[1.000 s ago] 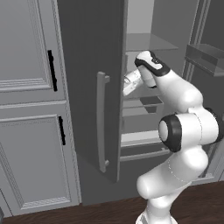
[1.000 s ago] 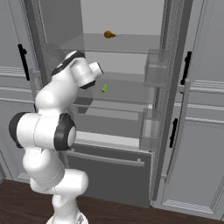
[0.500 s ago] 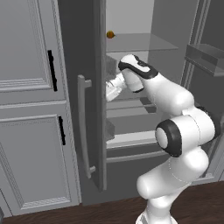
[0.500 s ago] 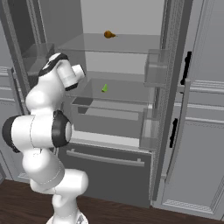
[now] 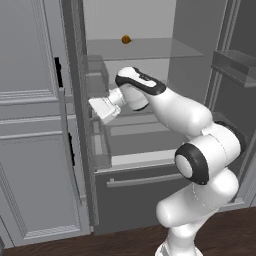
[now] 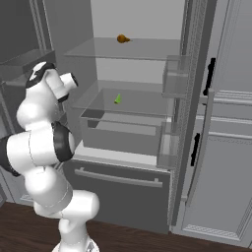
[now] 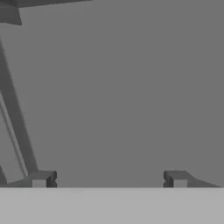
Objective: Grab a lemon wedge from the fridge and one ice cube from the ice bowl, and put them in the glass of lemonade.
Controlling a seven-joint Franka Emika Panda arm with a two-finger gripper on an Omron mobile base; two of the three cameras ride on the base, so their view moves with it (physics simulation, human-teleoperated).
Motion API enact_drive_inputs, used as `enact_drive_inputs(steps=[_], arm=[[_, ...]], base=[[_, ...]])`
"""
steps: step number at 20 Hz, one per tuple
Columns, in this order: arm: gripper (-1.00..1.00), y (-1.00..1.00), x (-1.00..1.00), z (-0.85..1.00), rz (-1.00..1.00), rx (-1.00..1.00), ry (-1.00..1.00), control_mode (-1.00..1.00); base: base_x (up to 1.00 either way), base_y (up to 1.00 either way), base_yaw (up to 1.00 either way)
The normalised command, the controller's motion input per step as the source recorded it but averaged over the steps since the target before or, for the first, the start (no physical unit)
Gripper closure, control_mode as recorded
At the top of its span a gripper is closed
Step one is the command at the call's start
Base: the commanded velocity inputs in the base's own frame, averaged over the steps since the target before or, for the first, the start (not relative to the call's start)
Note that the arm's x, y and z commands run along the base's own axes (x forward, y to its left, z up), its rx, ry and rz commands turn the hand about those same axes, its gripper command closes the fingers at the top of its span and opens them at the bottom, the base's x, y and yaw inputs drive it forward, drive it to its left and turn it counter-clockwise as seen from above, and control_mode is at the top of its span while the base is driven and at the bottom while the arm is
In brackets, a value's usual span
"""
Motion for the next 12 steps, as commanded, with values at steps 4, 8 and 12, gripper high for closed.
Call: enact_drive_inputs(steps=[4, 8, 12], arm=[[-1.0, 0.56, -0.02, 0.0, 0.0, 0.0, -0.2, -1.0], [-1.0, 0.07, -0.04, 0.0, 0.0, 0.0, -0.04, -1.0], [-1.0, -0.33, -0.54, 0.17, -0.02, 0.07, -0.08, -1.0]], base=[[0.0, 0.0, 0.0], [0.0, 0.0, 0.0], [0.0, 0.0, 0.0]])
